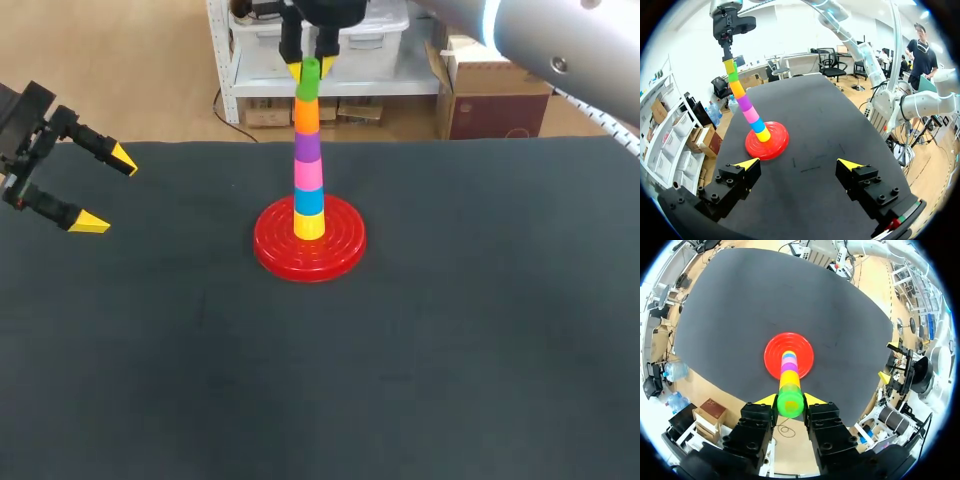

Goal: Pick up and stack the cylinders on the red base in this order: pink,purple,orange,green

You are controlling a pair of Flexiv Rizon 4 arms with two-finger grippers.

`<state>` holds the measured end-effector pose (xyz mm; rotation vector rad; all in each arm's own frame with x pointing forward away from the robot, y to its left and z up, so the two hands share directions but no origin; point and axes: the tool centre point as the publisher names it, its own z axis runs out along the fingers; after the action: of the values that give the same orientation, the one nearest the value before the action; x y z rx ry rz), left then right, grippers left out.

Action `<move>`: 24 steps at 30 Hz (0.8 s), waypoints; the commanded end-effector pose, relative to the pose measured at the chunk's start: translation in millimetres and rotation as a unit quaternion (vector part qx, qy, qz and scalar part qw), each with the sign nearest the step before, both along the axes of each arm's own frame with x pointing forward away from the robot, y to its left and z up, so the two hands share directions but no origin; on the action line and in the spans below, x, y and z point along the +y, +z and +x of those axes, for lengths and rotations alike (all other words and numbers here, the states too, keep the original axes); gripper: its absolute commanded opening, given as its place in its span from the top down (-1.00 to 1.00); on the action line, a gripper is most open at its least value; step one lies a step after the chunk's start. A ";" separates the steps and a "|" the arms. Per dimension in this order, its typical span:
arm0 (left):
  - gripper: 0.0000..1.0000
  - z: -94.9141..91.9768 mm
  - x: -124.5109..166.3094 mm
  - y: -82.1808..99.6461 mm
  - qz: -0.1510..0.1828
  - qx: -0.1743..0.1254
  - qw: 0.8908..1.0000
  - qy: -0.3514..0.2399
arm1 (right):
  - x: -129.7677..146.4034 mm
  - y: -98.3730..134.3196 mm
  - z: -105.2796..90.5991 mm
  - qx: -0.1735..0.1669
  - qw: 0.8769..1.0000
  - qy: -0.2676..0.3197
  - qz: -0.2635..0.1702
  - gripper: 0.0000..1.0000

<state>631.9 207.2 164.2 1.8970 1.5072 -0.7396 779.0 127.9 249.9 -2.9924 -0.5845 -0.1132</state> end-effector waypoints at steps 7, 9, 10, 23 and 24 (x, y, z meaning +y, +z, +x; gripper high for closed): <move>-1.00 0.0 0.5 -1.1 0.000 -0.001 1.000 0.000 | 11.5 -25.5 10.4 0.490 0.837 0.054 -0.237 1.00; -1.00 0.0 0.5 -1.1 0.000 -0.001 1.000 0.000 | 12.4 -19.6 11.0 0.484 0.837 0.062 -0.249 1.00; -1.00 0.0 0.5 -1.1 0.000 -0.001 1.000 0.000 | 12.9 -17.1 11.5 0.483 0.837 0.065 -0.249 1.00; -1.00 0.0 0.5 -1.1 0.000 -0.001 1.000 0.000 | 12.1 -13.5 10.1 0.456 0.852 0.053 -0.253 1.00; -1.00 0.0 0.5 -1.1 0.000 -0.001 1.000 0.000 | 11.6 -13.3 10.0 0.456 0.852 0.052 -0.252 1.00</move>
<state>631.9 207.2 164.2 1.8970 1.5071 -0.7396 782.4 134.7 250.5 -3.0366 -0.7350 -0.1750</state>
